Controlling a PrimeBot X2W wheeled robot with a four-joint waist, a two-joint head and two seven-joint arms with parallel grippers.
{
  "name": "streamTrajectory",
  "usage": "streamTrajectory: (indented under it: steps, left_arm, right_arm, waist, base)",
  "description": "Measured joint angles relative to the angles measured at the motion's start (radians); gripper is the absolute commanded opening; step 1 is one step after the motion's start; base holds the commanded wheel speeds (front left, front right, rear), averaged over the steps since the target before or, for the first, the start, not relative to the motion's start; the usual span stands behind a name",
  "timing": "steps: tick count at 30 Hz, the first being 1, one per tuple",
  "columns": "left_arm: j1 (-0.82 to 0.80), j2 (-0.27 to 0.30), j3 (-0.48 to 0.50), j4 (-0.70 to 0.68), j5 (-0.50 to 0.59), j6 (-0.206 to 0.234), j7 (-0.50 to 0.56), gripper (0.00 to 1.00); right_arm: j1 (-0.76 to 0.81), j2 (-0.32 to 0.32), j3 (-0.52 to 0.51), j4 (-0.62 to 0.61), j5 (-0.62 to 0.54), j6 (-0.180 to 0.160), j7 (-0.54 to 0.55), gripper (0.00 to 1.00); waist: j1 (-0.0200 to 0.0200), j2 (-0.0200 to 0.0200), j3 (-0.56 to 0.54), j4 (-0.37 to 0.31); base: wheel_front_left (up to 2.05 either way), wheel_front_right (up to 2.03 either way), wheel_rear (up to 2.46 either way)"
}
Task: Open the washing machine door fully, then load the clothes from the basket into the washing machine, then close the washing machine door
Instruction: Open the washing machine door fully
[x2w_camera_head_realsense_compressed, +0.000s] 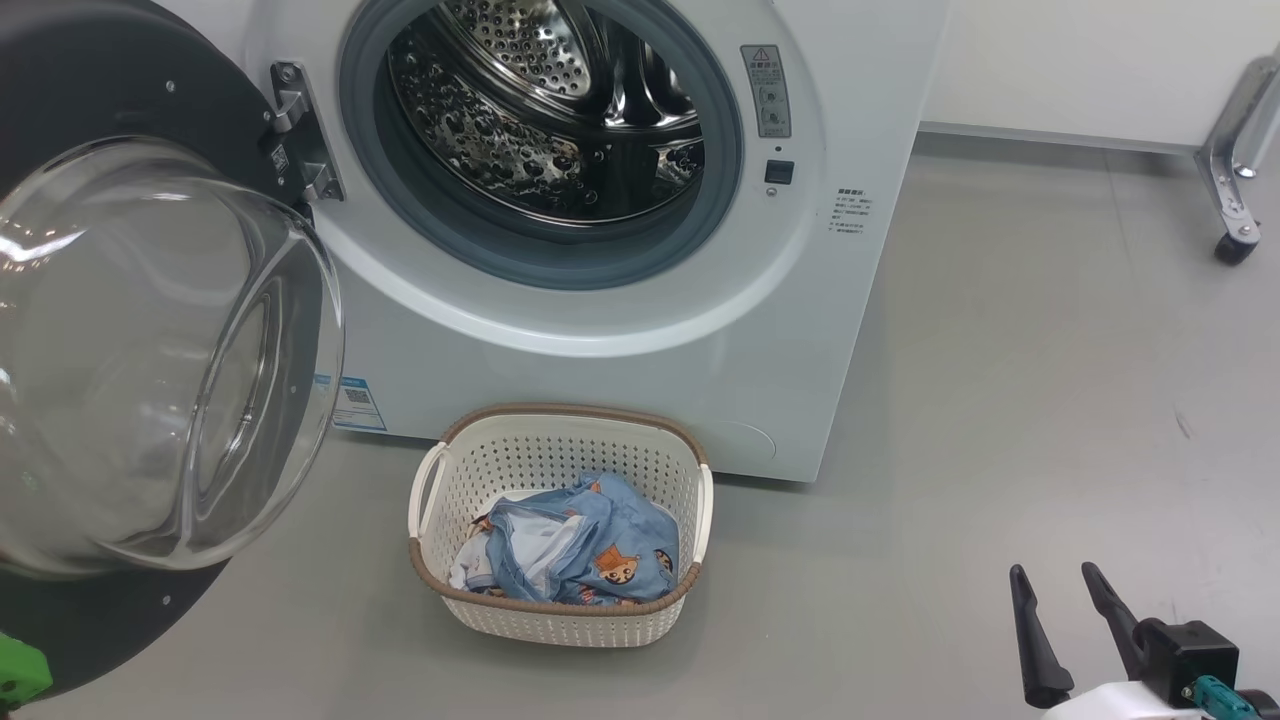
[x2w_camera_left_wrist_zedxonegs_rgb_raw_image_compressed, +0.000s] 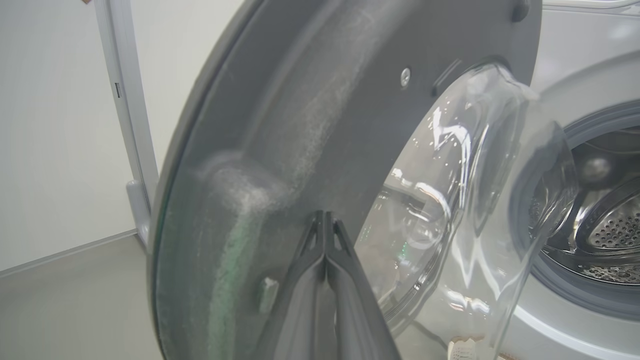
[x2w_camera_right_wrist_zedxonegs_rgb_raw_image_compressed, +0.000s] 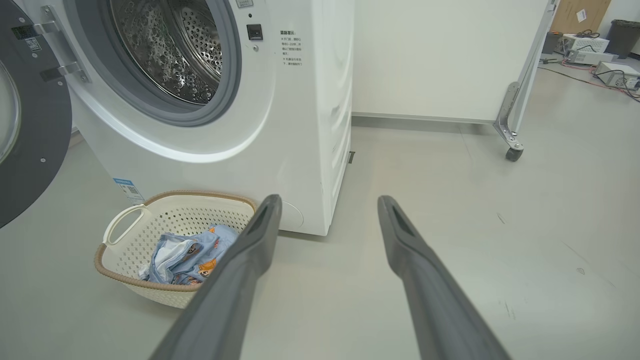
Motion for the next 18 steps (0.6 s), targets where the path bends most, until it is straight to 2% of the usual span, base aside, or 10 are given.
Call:
streamTrajectory:
  steps: [7, 18]
  left_arm:
    - [-0.033, 0.032, 0.015, 0.083, 0.014, 0.0, 0.0, 0.0]
    - [-0.074, 0.023, 0.031, 0.096, -0.006, 0.003, -0.021, 0.0]
  right_arm:
    - [0.0, 0.002, -0.009, 0.002, 0.0, 0.005, 0.0, 1.0]
    - [0.0, 0.004, -0.023, 0.001, 0.0, 0.005, 0.0, 1.0]
  waist:
    - [0.0, 0.0, -0.003, -0.02]
    - [0.0, 0.0, -0.003, -0.031]
  base:
    - [0.0, 0.0, 0.0]
    - [0.0, 0.0, 0.0]
